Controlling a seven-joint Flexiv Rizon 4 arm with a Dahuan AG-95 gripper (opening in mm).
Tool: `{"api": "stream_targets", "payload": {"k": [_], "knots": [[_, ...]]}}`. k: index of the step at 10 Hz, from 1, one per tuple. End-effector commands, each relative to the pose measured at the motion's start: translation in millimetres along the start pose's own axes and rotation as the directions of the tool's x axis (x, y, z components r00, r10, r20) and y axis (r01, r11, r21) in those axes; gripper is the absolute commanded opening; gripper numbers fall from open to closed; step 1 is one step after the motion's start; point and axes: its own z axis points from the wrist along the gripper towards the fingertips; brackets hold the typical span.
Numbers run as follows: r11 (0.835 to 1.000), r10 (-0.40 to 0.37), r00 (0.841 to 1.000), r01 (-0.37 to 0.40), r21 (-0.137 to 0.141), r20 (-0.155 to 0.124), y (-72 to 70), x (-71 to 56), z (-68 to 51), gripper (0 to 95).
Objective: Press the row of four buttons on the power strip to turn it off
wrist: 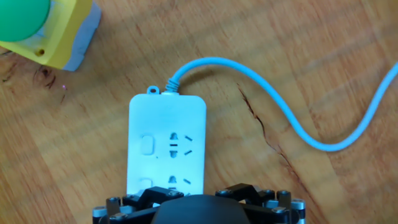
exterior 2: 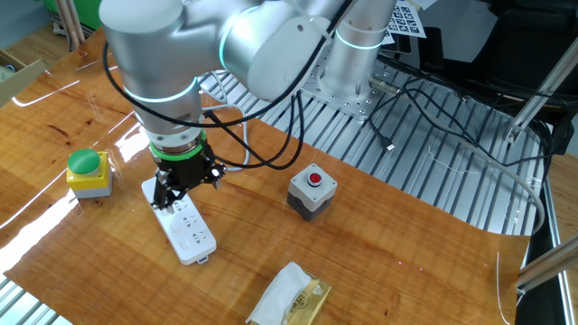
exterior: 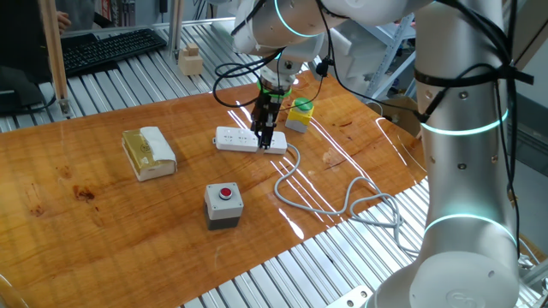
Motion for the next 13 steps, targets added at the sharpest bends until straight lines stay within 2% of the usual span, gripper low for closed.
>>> {"api": "stream_targets", "payload": {"k": [1, 6, 10, 11, 13], "knots": [[1.0, 0.003, 1.0, -0.003, 0.0, 0.0, -0.6, 3.1, -0.6, 95.0], [1.0, 0.022, 1.0, -0.022, -0.008, -0.007, 1.0, 12.3, 5.6, 95.0], [1.0, 0.026, 1.0, -0.026, -0.008, -0.018, 1.7, 15.0, 3.0, 95.0], [1.0, 0.026, 1.0, -0.027, -0.008, -0.017, 1.7, 15.2, 2.7, 76.0], [1.0, 0.01, 1.0, -0.01, 0.005, -0.004, 1.8, 15.2, 2.7, 76.0]]}}
